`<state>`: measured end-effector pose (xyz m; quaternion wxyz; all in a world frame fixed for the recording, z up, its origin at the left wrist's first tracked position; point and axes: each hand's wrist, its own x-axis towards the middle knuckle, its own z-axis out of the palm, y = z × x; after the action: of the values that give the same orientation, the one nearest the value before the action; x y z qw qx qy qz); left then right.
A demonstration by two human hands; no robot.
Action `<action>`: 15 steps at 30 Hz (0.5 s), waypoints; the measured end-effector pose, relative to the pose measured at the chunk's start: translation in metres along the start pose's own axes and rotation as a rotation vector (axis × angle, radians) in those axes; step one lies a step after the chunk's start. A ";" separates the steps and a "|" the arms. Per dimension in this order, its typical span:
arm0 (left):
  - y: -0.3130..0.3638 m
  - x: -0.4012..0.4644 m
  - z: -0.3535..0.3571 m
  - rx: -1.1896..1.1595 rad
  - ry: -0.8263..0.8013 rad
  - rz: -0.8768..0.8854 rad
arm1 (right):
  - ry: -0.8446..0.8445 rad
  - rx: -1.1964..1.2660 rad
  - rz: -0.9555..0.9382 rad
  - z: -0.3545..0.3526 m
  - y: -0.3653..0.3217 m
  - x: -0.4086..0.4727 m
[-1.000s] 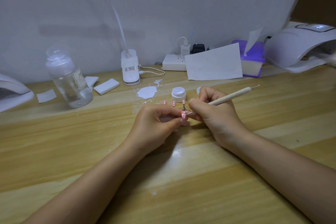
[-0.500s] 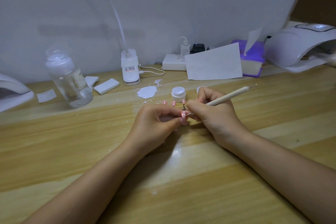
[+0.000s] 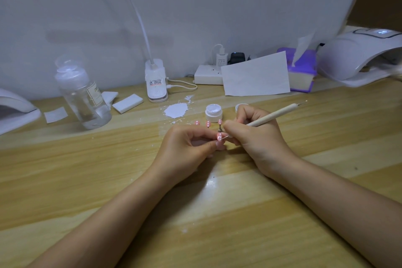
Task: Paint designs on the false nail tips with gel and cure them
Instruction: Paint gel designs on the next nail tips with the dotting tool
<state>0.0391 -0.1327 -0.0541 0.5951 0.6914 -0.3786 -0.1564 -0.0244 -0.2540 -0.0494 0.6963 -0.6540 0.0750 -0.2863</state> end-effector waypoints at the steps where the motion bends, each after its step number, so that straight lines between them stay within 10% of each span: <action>1: 0.000 0.000 0.000 -0.001 0.001 -0.001 | -0.006 0.002 -0.002 0.000 0.000 0.000; 15: 0.001 -0.001 -0.001 0.004 -0.011 0.012 | 0.055 -0.019 0.009 0.000 0.003 0.001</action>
<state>0.0385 -0.1316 -0.0530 0.5926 0.6893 -0.3863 -0.1560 -0.0223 -0.2544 -0.0514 0.6888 -0.6521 0.0999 -0.3005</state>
